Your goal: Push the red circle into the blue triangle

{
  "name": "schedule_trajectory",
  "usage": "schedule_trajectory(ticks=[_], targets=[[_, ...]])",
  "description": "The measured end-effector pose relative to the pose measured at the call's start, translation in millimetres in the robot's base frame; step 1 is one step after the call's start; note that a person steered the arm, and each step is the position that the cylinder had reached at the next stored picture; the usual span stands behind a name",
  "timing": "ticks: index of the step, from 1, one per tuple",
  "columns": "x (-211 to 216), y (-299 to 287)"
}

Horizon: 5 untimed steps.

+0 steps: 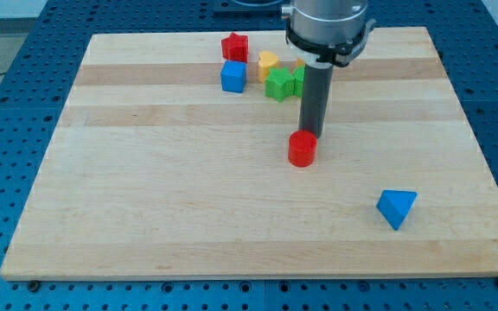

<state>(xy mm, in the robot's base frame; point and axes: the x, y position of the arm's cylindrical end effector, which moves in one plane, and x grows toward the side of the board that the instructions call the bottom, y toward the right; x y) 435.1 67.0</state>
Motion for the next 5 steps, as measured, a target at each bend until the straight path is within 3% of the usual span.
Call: schedule_trajectory(ticks=[1,5], targets=[[6.6,-47.6],[87.0,2.8]])
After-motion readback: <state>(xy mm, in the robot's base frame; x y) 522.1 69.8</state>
